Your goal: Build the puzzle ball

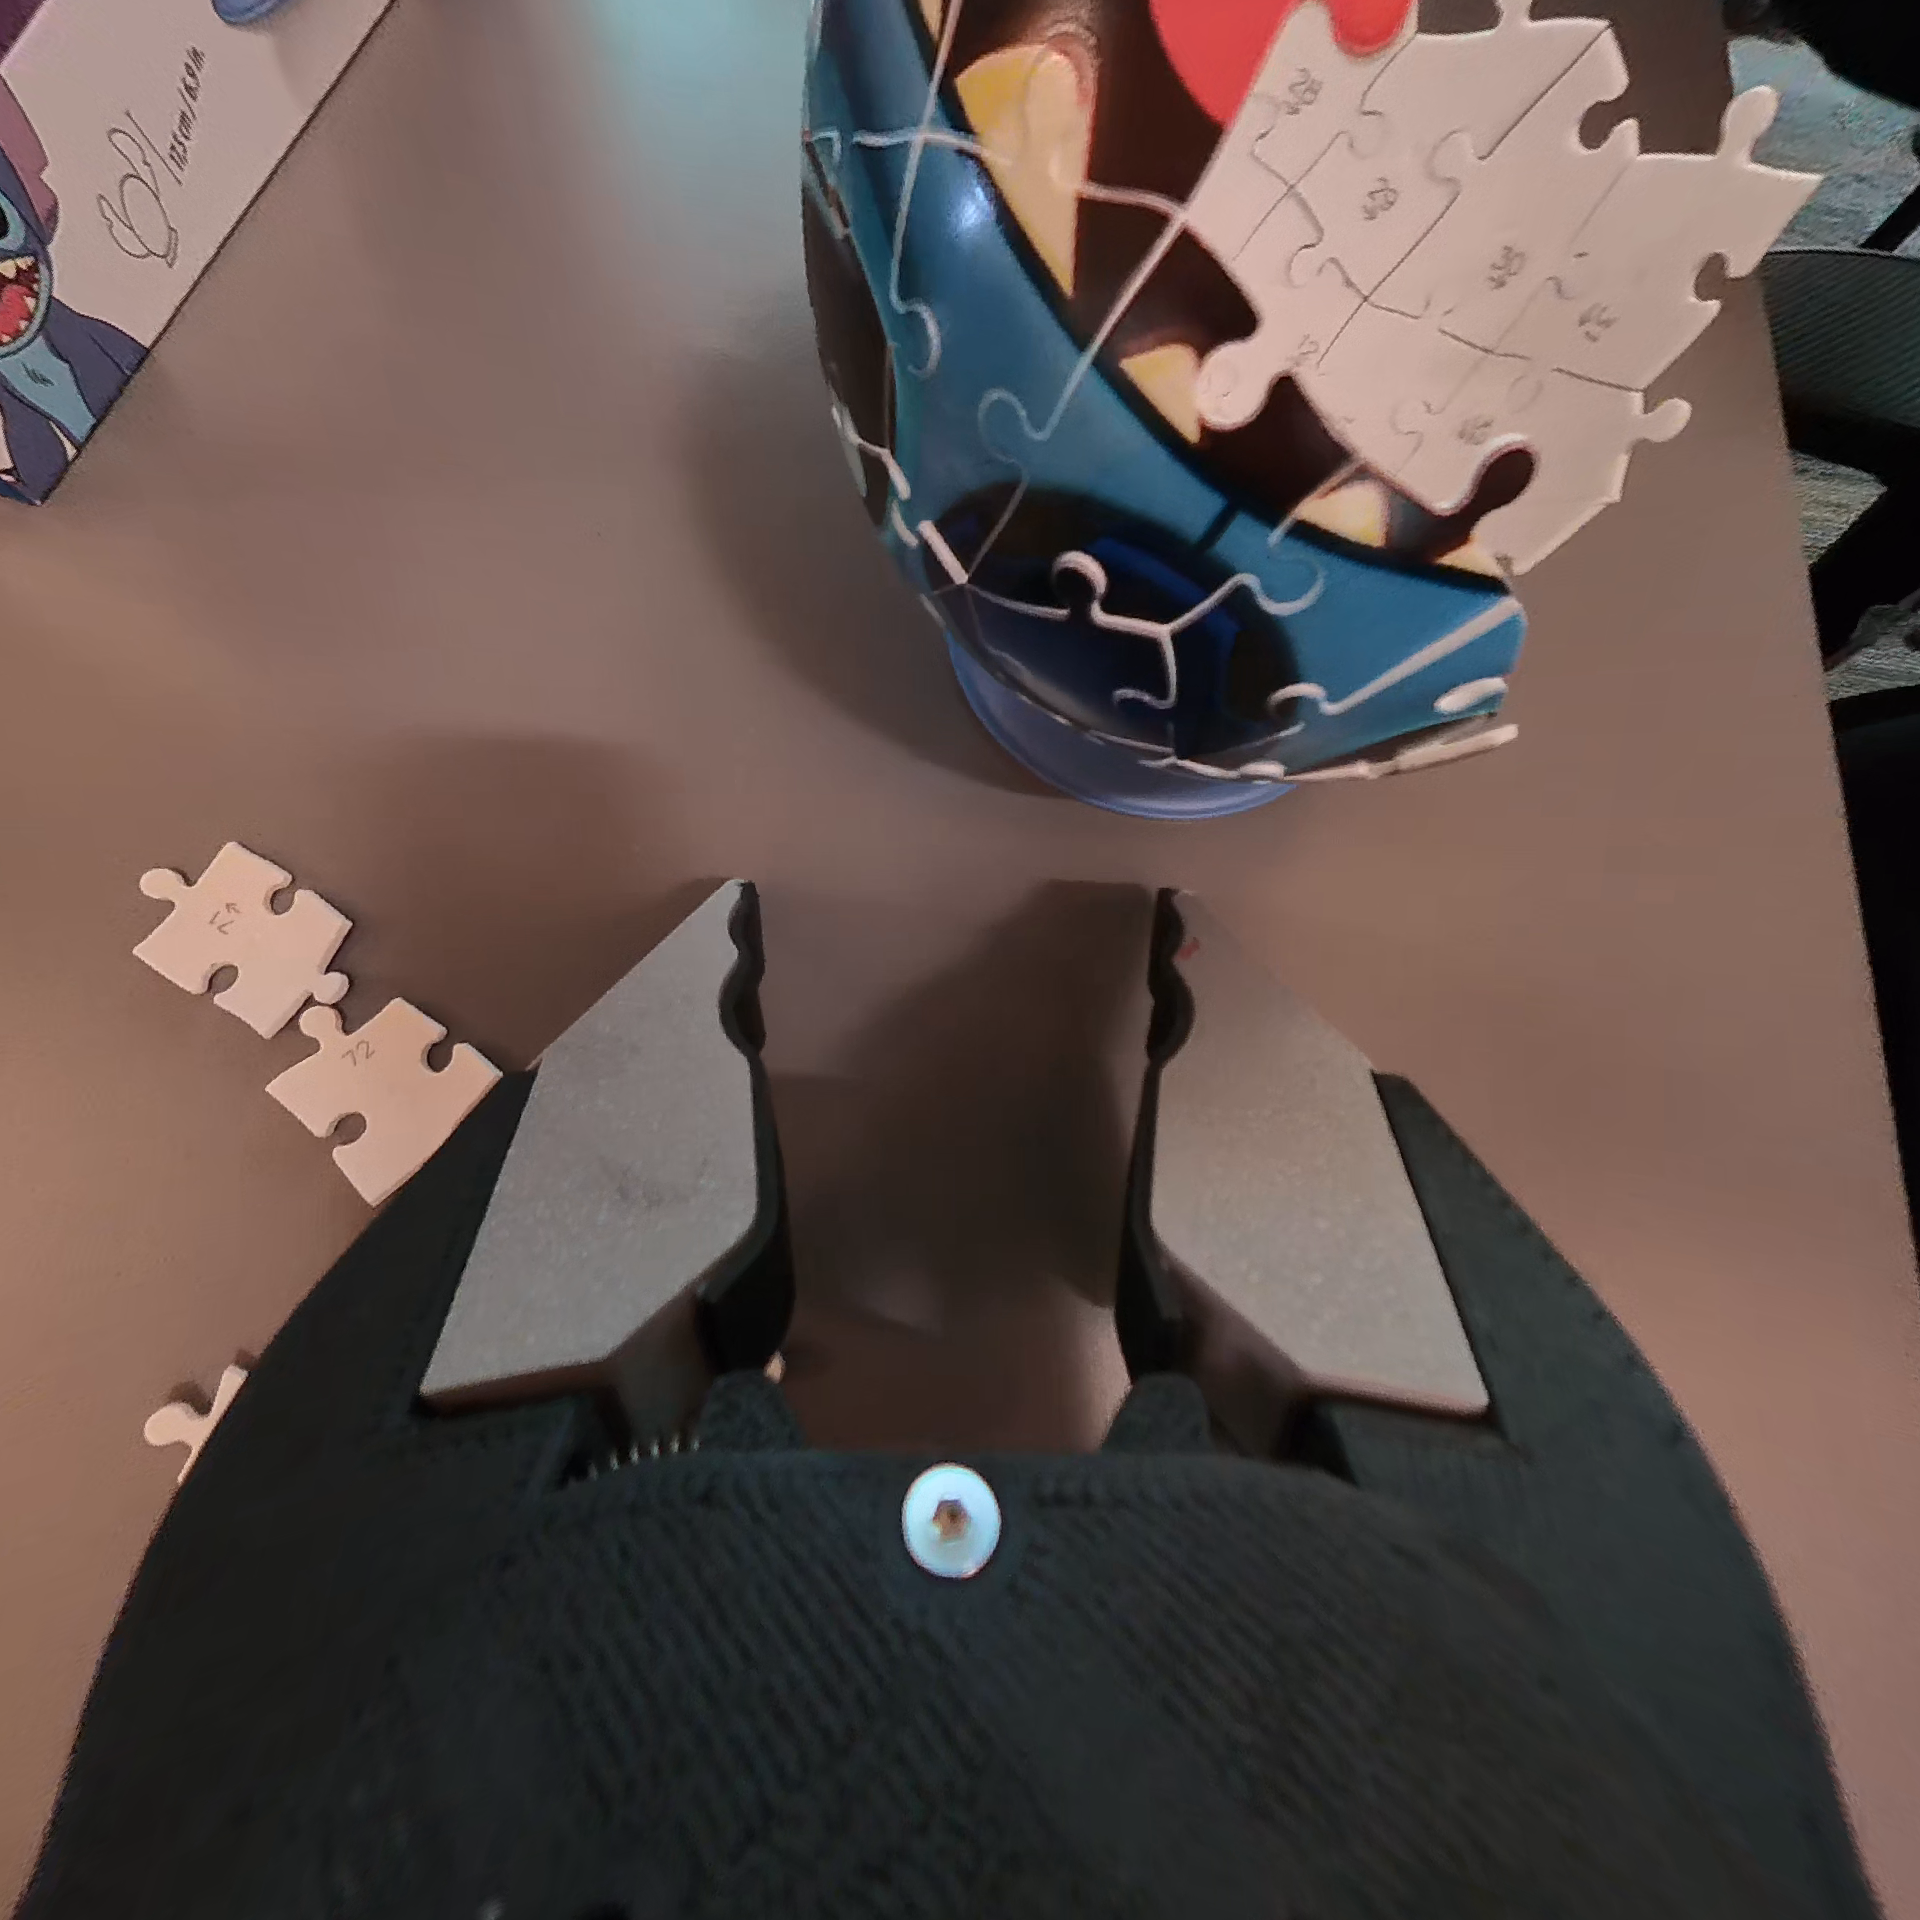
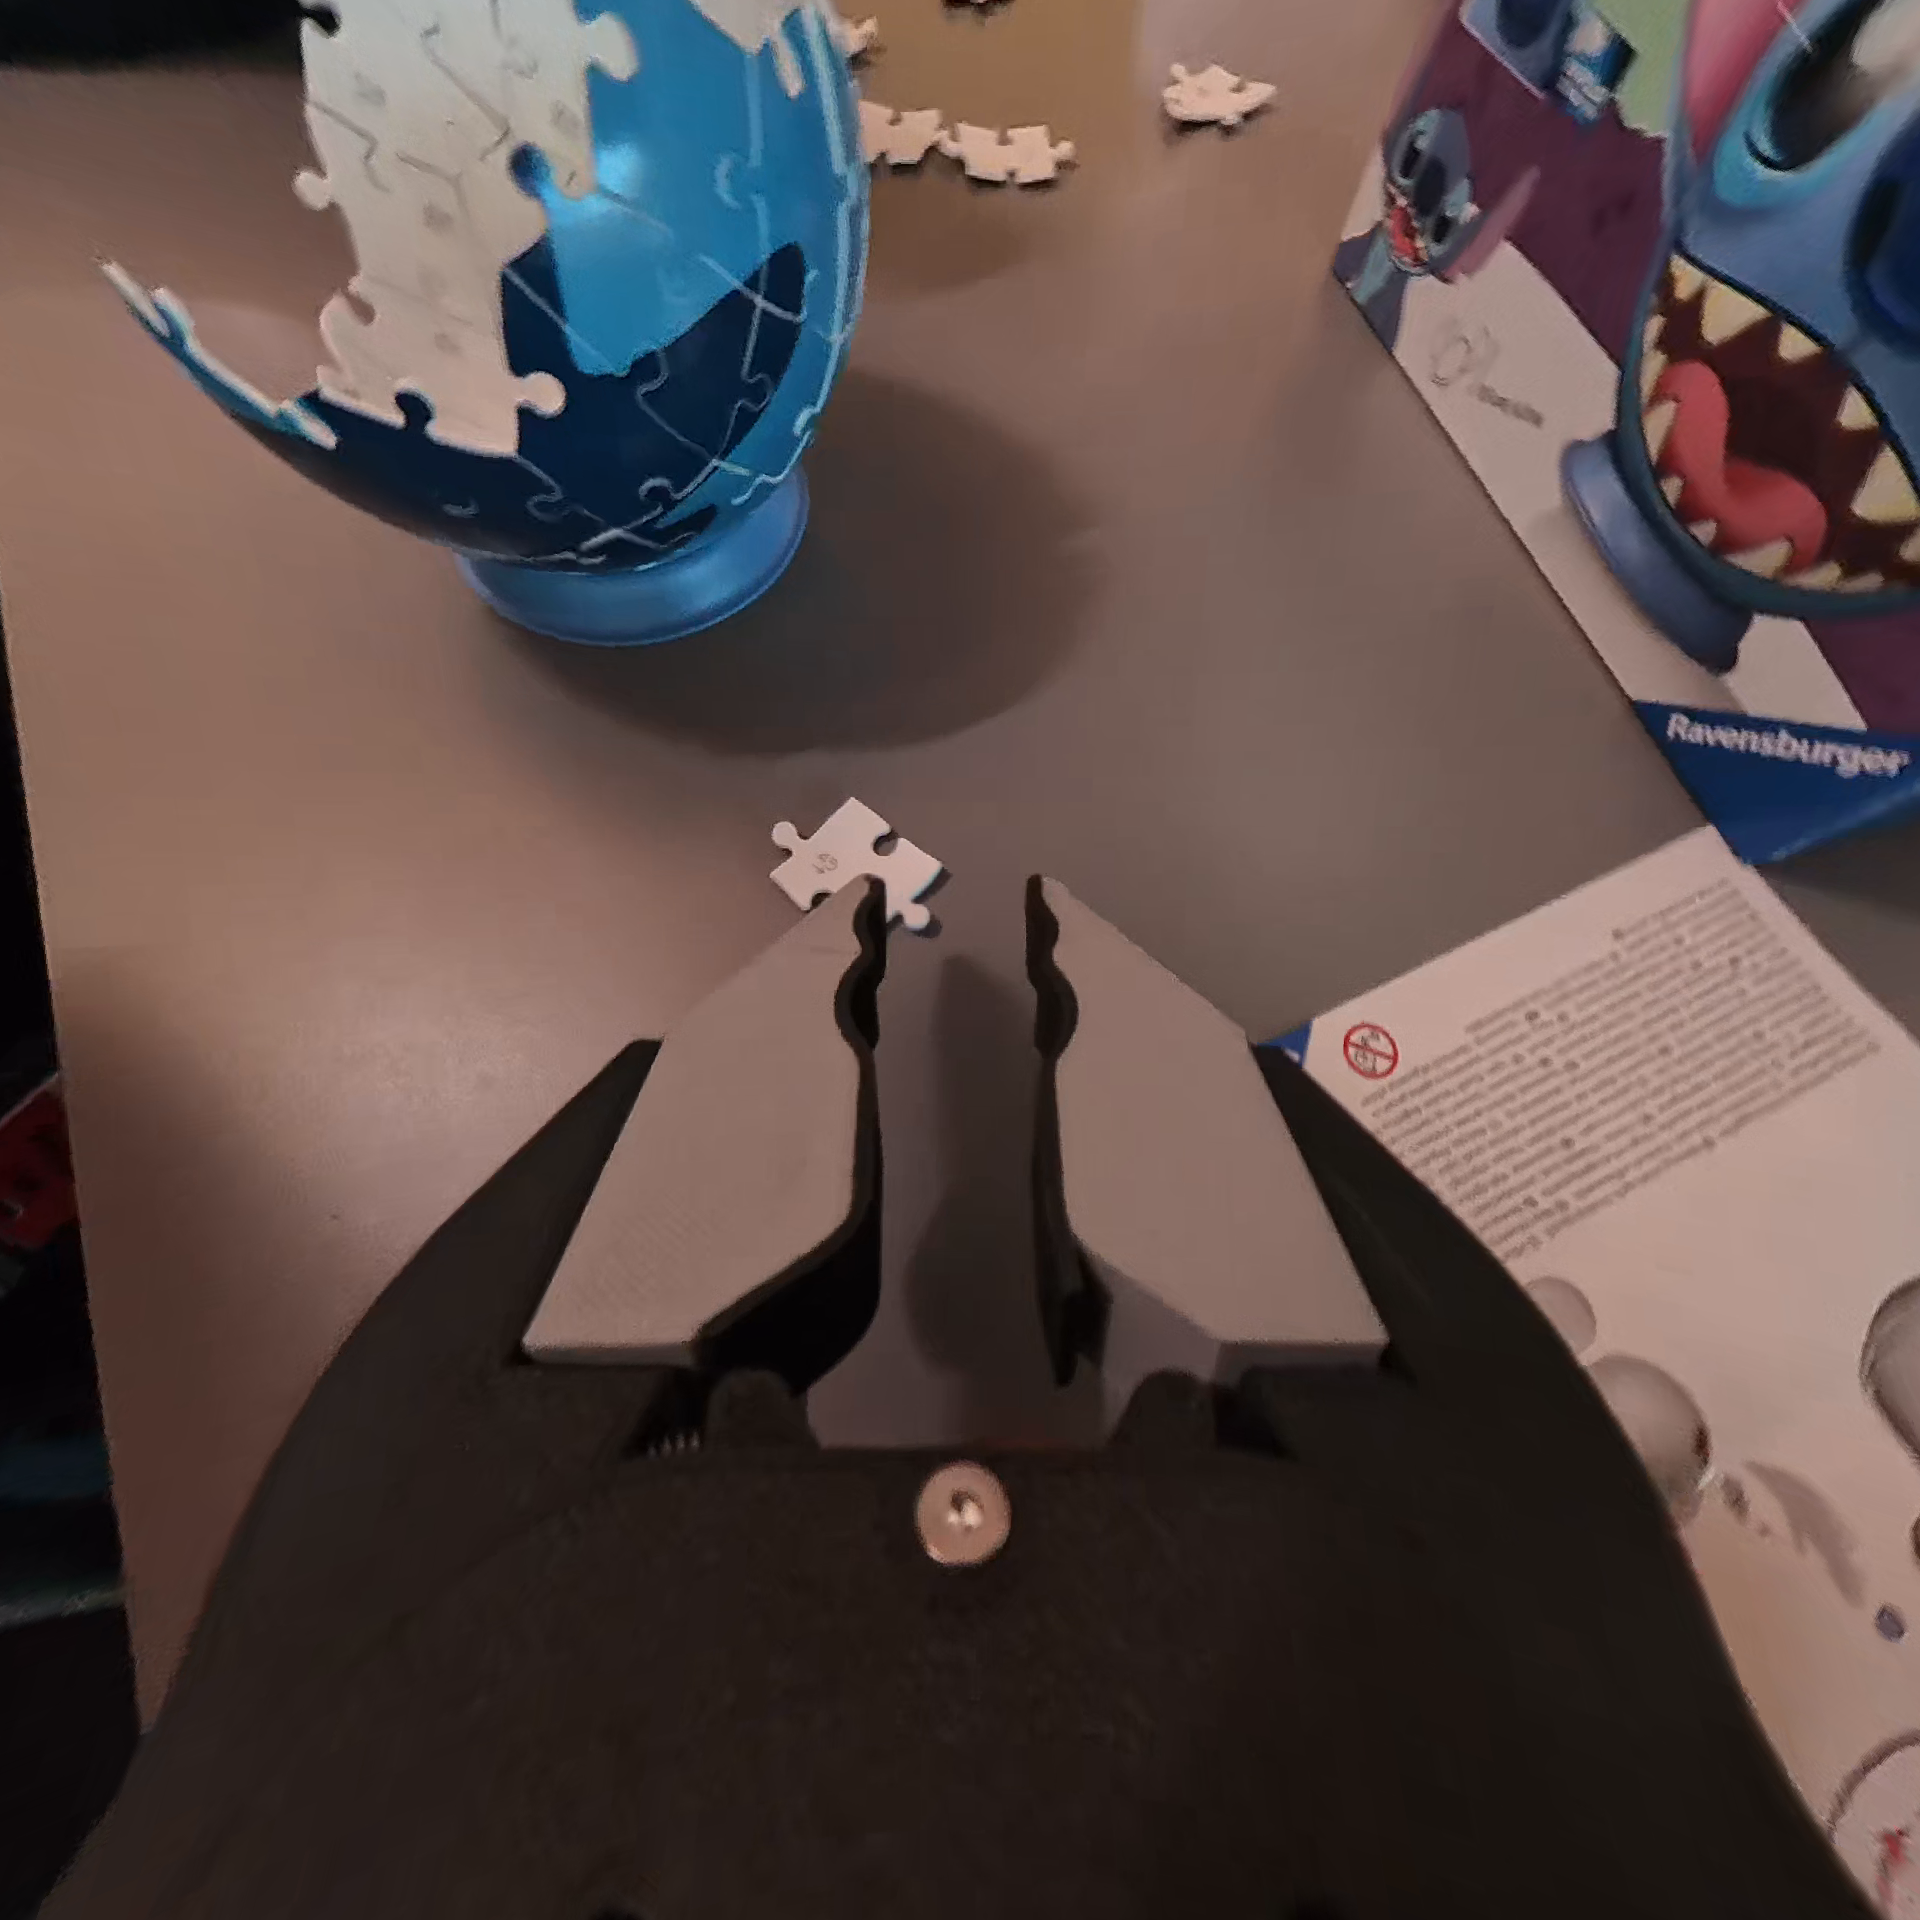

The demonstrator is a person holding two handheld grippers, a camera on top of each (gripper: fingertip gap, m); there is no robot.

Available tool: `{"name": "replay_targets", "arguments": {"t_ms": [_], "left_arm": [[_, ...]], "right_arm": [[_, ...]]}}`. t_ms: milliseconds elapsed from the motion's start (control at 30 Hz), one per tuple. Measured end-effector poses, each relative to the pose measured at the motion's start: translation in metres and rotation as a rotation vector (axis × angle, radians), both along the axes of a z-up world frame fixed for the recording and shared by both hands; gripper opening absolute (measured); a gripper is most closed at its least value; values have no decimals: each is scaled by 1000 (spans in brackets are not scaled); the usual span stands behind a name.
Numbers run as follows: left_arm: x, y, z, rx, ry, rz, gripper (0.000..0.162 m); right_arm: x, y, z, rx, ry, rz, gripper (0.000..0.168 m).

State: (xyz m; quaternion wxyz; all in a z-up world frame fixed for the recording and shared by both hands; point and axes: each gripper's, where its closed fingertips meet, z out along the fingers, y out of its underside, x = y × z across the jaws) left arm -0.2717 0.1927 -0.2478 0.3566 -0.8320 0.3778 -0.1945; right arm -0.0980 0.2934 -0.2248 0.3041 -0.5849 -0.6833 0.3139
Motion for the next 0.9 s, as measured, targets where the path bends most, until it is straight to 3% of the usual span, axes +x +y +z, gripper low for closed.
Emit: {"name": "replay_targets", "arguments": {"t_ms": [200,367,500,600,667,900], "left_arm": [[0,0,1,-10,-15,-1,74],[1,-1,0,-3,-4,-7,76],[1,-1,0,-2,-1,-8,76],[1,-1,0,2,4,-9,77],[1,-1,0,2,5,-9,77],[0,-1,1,-1,-2,-4,75]], "right_arm": [[-5,-20,-4,-12,-122,170,35],[-6,-13,-14,77,-238,191,39],[-10,-14,-25,32,-290,223,44],[-13,-18,-24,15,-262,247,38],[-15,-20,-24,23,-230,254,24],[-11,-21,-23,37,-200,207,23]]}}
